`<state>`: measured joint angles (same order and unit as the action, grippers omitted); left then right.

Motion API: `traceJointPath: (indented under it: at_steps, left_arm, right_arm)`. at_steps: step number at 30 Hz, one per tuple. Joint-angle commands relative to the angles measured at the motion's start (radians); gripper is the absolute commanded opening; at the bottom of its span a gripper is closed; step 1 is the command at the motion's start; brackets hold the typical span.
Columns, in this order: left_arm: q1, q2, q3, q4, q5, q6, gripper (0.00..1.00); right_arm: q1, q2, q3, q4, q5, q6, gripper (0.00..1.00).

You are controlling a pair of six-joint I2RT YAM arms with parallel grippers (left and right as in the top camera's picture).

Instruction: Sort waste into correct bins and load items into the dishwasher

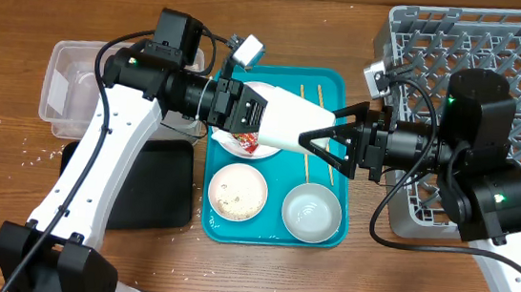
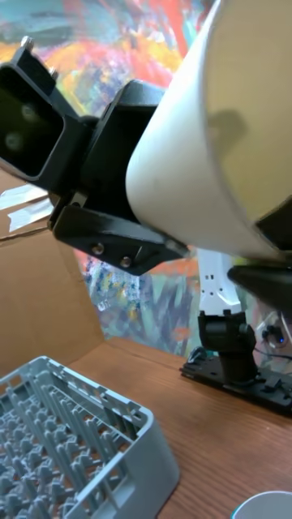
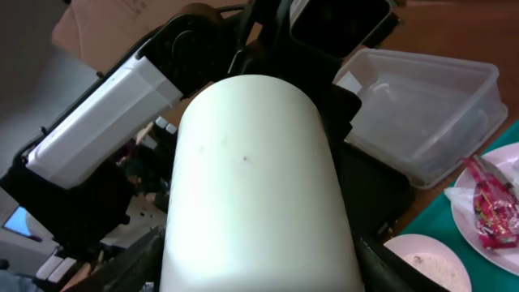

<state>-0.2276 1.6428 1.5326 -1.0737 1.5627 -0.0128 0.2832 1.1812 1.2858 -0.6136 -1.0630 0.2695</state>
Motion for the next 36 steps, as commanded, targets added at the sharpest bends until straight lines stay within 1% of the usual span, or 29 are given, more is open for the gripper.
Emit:
traceJointPath:
  at_steps: [1, 3, 4, 5, 6, 9, 10, 13, 16, 18, 21, 24, 30, 34, 36]
  left_arm:
    - [-0.002, 0.005, 0.007, 0.0, -0.015, 0.025, 0.34]
    - [0.0, 0.005, 0.007, -0.005, -0.057, 0.024, 0.51]
    - [0.002, 0.005, 0.007, -0.01, -0.082, 0.023, 0.57]
    - [0.005, 0.005, 0.007, -0.02, -0.105, 0.017, 0.73]
    - [0.008, 0.005, 0.007, -0.029, -0.123, 0.012, 0.81]
    - [0.022, 0.005, 0.007, -0.058, -0.172, 0.013, 0.95]
    - [0.027, 0.005, 0.007, -0.068, -0.189, 0.012, 0.97]
    - [0.04, 0.005, 0.007, -0.097, -0.24, 0.013, 1.0]
    - [0.04, 0.005, 0.007, -0.122, -0.289, 0.013, 1.0]
    - [0.039, 0.005, 0.007, -0.131, -0.325, 0.013, 1.0]
    - [0.037, 0.005, 0.007, -0.134, -0.366, 0.013, 1.0]
    - [0.036, 0.005, 0.007, -0.135, -0.377, 0.013, 1.0]
    - [0.036, 0.005, 0.007, -0.144, -0.405, 0.013, 1.0]
    - [0.036, 0.005, 0.007, -0.17, -0.443, 0.013, 1.0]
    - [0.036, 0.005, 0.007, -0.175, -0.458, 0.013, 1.0]
  right_arm:
    - [-0.011, -0.023, 0.024, 0.002, -0.016, 0.0, 0.58]
    - [-0.061, -0.039, 0.024, -0.016, -0.009, 0.0, 0.58]
    - [-0.095, -0.049, 0.024, -0.03, -0.003, 0.0, 0.58]
    - [-0.139, -0.063, 0.024, -0.054, 0.008, 0.0, 0.56]
    - [-0.174, -0.074, 0.024, -0.077, 0.019, 0.0, 0.55]
    - [-0.316, -0.109, 0.025, -0.191, 0.117, 0.0, 0.53]
    - [-0.363, -0.117, 0.025, -0.234, 0.173, 0.0, 0.53]
    - [-0.487, -0.124, 0.025, -0.377, 0.396, 0.002, 0.53]
    - [-0.575, -0.109, 0.025, -0.52, 0.673, 0.065, 0.52]
    - [-0.597, -0.087, 0.025, -0.587, 0.827, 0.101, 0.53]
    - [-0.6, -0.035, 0.025, -0.654, 0.95, 0.106, 0.53]
    - [-0.603, 0.033, 0.025, -0.669, 1.073, 0.122, 0.58]
    - [-0.616, 0.178, 0.025, -0.615, 1.091, 0.127, 0.58]
    - [-0.616, 0.263, 0.025, -0.589, 1.06, 0.115, 0.58]
    - [-0.615, 0.301, 0.025, -0.584, 1.009, 0.077, 0.59]
